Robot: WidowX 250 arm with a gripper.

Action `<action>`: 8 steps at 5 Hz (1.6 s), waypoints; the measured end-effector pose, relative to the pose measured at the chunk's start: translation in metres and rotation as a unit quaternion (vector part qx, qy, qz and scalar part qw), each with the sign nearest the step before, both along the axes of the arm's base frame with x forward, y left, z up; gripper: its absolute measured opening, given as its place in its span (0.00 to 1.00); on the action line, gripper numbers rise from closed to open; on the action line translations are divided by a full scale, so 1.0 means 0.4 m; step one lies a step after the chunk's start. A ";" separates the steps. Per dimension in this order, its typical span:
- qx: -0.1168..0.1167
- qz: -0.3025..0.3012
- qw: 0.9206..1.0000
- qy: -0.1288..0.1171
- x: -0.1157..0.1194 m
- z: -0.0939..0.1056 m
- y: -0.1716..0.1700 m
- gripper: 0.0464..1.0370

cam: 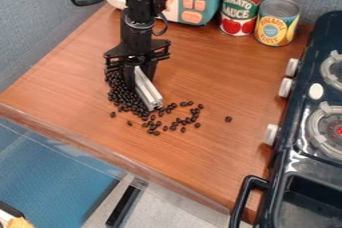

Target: Sweep into pile

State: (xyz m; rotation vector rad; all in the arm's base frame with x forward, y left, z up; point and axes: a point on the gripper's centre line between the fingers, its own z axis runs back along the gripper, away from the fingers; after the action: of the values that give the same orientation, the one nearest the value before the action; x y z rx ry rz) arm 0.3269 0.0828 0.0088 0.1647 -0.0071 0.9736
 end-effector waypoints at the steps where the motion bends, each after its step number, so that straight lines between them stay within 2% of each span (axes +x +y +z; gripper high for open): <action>1: -0.011 0.001 1.000 -0.008 0.004 0.000 -0.006 0.34; 2: -0.043 0.015 0.999 -0.011 0.016 0.010 -0.030 0.34; 3: -0.079 0.012 0.996 -0.034 0.060 0.041 -0.079 0.34; 4: -0.100 -0.003 0.993 -0.062 0.106 0.072 -0.130 0.34; 5: -0.117 -0.025 0.990 -0.080 0.135 0.090 -0.204 0.34; 7: -0.123 -0.082 0.986 -0.077 0.125 0.050 -0.346 0.34; 8: -0.120 -0.088 0.986 -0.076 0.117 0.020 -0.376 0.34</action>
State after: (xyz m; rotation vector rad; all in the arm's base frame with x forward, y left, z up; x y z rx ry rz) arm 0.3736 -0.0675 0.0167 -0.1306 -0.0442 0.8005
